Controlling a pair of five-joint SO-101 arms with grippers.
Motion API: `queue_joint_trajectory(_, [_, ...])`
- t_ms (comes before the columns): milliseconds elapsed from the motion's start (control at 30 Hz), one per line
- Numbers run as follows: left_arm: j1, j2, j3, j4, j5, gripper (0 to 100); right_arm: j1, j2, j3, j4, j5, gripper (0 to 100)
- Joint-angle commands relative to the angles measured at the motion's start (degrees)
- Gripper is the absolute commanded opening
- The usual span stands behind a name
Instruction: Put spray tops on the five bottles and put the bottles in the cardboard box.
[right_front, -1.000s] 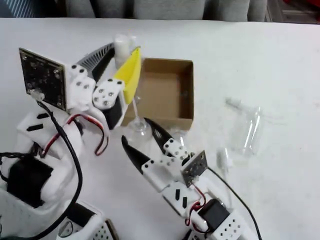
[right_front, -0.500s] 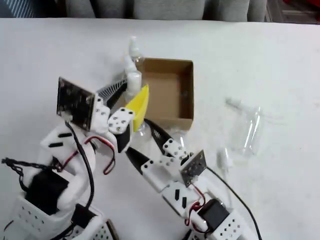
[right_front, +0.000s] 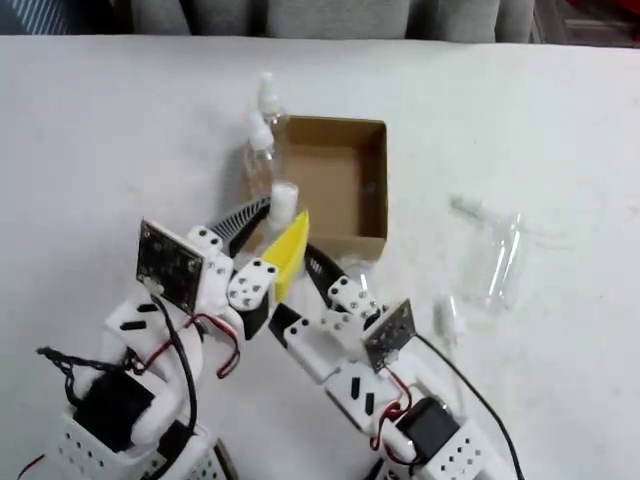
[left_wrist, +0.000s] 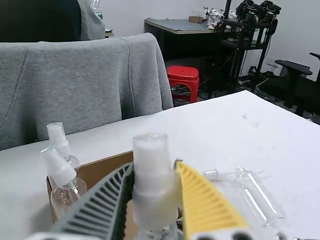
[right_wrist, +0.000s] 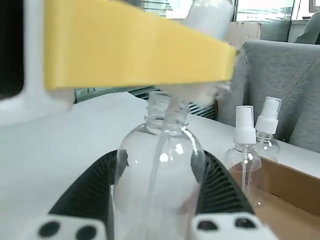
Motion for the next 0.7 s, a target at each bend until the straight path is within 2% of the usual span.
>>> queue_joint_trajectory(0, [0.57, -1.71, -0.18, 1.76, -0.35, 2, -0.31, -0.92, 0.26, -1.01, 0.7, 1.6])
queue_joint_trajectory(167, [0.84, -1.71, -0.18, 4.84, -0.35, 2, 0.31, -0.92, 0.26, -1.01, 0.7, 1.6])
queue_joint_trajectory(300, [0.57, -1.8, -0.18, 4.84, -0.35, 2, 3.21, -0.92, -0.09, -1.36, 0.7, 1.6])
queue_joint_trajectory(667, [0.75, -1.8, 2.73, 4.4, -0.44, 2, 3.47, -0.92, -0.09, -1.36, 0.35, 1.6])
